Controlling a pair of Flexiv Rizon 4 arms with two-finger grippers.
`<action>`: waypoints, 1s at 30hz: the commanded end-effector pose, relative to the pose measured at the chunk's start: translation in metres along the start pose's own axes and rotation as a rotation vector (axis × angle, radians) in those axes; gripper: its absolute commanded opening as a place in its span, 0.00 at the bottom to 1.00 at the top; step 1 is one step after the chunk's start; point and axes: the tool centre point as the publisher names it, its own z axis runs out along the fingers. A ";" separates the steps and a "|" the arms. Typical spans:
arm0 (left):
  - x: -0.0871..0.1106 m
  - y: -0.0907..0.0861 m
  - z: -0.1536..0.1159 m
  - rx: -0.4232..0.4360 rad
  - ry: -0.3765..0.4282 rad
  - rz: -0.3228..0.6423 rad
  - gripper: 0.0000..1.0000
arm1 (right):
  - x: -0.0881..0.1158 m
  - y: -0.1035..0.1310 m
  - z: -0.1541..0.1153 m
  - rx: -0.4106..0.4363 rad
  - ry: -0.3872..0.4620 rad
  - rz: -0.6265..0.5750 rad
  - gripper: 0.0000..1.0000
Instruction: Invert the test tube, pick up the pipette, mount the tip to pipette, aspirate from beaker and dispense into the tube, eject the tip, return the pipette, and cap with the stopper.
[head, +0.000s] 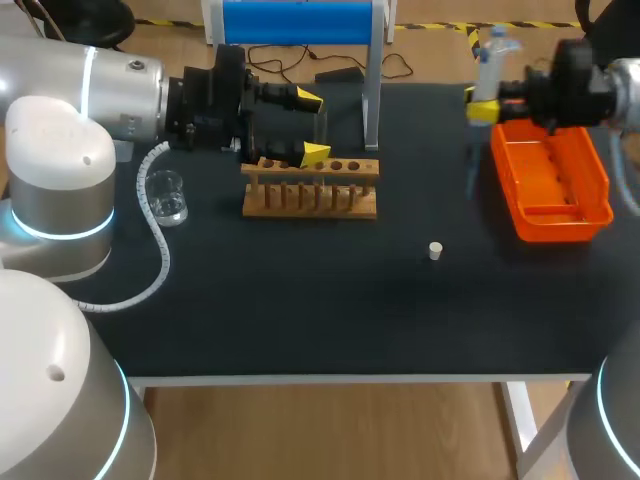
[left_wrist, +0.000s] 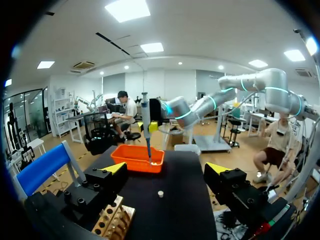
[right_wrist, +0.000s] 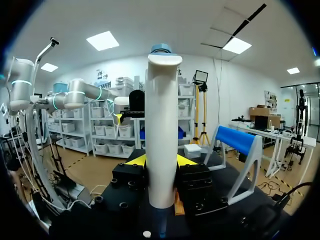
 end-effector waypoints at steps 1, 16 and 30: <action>0.000 0.000 0.000 0.002 -0.002 0.001 1.00 | 0.002 0.004 -0.054 0.016 -0.013 -0.001 0.00; 0.000 0.000 0.000 0.002 -0.002 0.001 1.00 | -0.028 -0.015 -0.115 -0.023 0.007 0.014 0.00; 0.000 0.000 0.000 0.002 -0.002 0.001 1.00 | -0.039 -0.028 -0.142 -0.046 0.042 -0.006 0.00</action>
